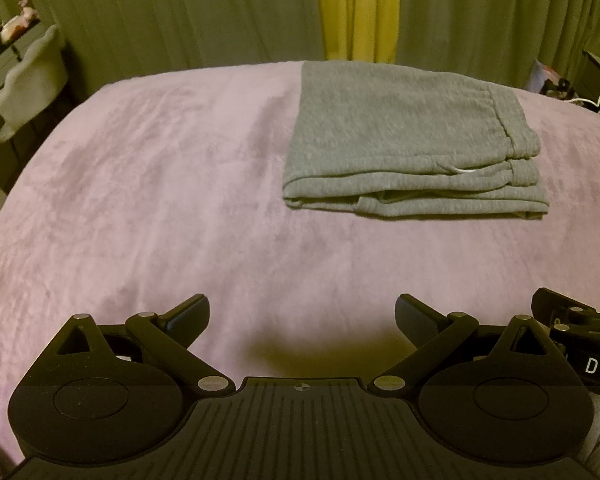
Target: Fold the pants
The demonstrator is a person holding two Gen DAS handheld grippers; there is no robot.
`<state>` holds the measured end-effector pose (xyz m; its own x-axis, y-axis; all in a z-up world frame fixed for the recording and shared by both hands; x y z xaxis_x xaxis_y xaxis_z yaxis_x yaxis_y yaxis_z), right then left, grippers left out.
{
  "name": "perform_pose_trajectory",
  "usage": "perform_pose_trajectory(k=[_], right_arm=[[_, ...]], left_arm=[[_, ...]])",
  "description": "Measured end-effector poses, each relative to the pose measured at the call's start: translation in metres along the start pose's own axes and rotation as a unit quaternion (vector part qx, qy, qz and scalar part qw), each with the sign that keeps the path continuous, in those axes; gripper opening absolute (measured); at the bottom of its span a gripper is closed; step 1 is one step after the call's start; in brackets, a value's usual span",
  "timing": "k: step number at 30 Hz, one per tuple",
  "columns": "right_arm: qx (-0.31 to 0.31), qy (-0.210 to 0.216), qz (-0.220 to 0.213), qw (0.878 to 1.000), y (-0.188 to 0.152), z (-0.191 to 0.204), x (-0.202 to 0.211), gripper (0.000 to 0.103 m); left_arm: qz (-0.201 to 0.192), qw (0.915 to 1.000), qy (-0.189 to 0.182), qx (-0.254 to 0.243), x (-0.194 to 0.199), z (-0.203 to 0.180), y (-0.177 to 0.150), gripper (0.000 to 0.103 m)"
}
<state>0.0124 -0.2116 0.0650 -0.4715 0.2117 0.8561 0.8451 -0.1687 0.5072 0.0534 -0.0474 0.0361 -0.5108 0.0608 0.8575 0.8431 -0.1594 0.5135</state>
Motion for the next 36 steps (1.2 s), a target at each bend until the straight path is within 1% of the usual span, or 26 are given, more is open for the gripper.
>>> perform_pose_trajectory(k=[36], right_arm=[[0.006, 0.002, 0.001, 1.0, 0.0029, -0.0019, -0.0031, 0.099]], left_arm=[[-0.004, 0.9999, 0.007, 0.008, 0.0012, 0.002, 0.0046, 0.102]])
Point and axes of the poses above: each gripper's, at about its wrist camera, not at the fingertips, and x roughly against the way its jaws point, z to its left, y to its top, the point moved 3 cm from there along -x, roughly the way its jaws point, and after that the axes turned 5 degrees about -y, right-handed, at the moved point
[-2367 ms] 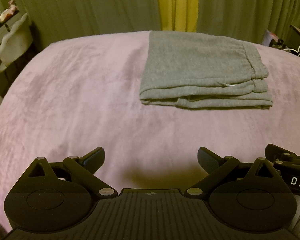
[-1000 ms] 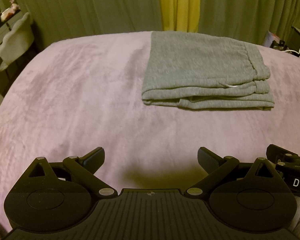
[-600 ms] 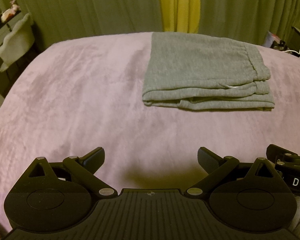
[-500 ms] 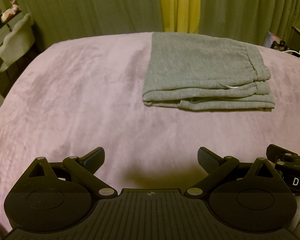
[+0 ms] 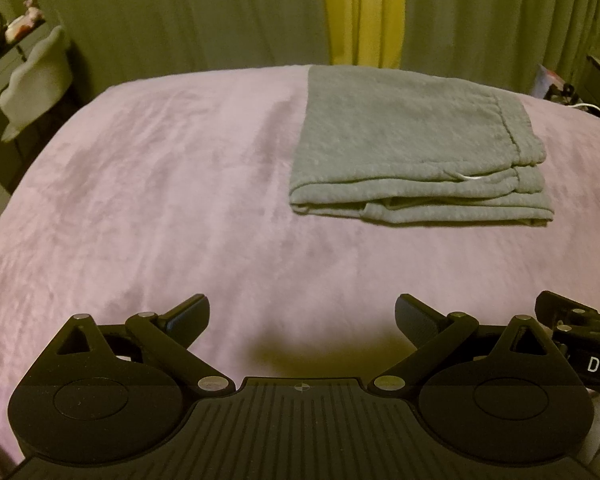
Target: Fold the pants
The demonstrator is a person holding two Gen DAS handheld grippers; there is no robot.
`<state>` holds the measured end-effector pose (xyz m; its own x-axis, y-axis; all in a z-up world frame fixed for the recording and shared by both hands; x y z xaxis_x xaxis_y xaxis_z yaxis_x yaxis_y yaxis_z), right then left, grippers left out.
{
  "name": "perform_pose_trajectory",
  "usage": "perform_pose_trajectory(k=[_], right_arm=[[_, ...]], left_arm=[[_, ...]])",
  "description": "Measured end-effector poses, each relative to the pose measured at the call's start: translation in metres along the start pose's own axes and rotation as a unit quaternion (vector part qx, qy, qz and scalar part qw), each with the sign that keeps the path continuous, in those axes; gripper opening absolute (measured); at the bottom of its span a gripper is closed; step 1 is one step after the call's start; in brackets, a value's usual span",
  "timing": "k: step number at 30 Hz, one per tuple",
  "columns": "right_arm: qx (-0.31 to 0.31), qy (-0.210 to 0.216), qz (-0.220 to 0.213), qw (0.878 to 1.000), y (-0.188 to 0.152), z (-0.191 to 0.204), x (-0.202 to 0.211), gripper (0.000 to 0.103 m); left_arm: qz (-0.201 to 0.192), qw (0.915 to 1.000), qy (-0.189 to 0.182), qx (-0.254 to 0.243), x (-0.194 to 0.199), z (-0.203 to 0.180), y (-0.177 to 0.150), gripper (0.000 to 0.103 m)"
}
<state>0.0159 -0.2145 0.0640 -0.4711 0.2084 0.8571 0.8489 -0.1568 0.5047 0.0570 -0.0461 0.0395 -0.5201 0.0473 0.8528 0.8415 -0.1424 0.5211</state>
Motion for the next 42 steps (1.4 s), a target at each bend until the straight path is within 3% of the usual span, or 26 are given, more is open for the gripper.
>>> perform_pose_trajectory(k=[42], right_arm=[[-0.003, 0.009, 0.005, 1.0, -0.002, -0.005, -0.009, 0.099]], left_arm=[[-0.014, 0.9999, 0.007, -0.004, 0.004, -0.01, 0.004, 0.102]])
Point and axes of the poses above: each gripper's, at about its wrist camera, not at the fingertips, and x roughly against the way its jaws point, z to its left, y to its top, the point moved 3 cm from there along -x, roughly the way its jaws point, and after that the axes turned 5 degrees about -y, right-handed, at the moved point
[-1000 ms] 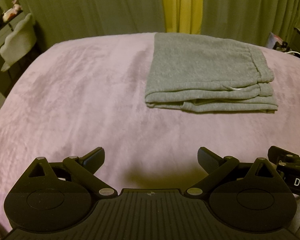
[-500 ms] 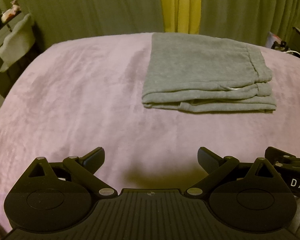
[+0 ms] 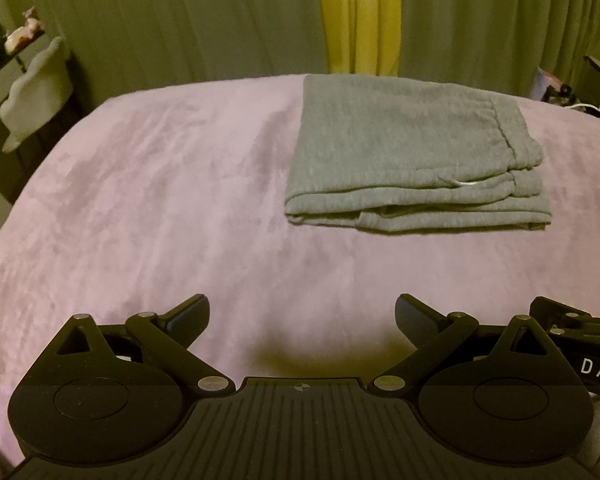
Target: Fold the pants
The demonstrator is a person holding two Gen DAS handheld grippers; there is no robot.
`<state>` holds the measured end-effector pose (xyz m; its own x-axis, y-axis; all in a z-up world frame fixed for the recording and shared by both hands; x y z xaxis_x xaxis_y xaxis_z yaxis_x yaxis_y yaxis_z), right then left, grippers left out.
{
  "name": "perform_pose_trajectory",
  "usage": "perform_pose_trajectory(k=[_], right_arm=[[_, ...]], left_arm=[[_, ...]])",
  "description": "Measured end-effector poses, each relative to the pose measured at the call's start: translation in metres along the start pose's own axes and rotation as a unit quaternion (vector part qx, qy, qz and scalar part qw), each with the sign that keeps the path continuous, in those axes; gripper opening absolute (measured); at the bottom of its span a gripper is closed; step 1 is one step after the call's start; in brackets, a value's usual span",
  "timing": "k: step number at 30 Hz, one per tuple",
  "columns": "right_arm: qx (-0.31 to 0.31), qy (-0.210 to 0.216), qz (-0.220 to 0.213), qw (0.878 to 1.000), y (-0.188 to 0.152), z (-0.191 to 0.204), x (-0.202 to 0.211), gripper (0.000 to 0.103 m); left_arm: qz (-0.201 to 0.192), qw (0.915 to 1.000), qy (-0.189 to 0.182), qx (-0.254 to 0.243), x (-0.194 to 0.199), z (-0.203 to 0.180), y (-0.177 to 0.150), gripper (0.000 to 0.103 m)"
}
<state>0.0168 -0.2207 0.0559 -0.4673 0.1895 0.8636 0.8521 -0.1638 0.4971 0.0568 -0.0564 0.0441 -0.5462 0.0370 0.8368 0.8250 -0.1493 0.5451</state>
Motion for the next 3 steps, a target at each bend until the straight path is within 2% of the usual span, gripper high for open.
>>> perform_pose_trajectory(k=[3], right_arm=[[-0.001, 0.001, 0.0, 1.0, 0.0, -0.0011, -0.0002, 0.099]], left_arm=[[0.004, 1.0, 0.001, 0.006, -0.0012, 0.0015, 0.0019, 0.102]])
Point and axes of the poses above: each gripper's, at about its wrist camera, not at the fingertips, and x roughly against the way its jaws point, z to its left, y to its top, the point moved 3 cm from there along -x, roughly the way its jaws point, and after that the axes turned 5 degrees about -y, right-handed, at the moved point
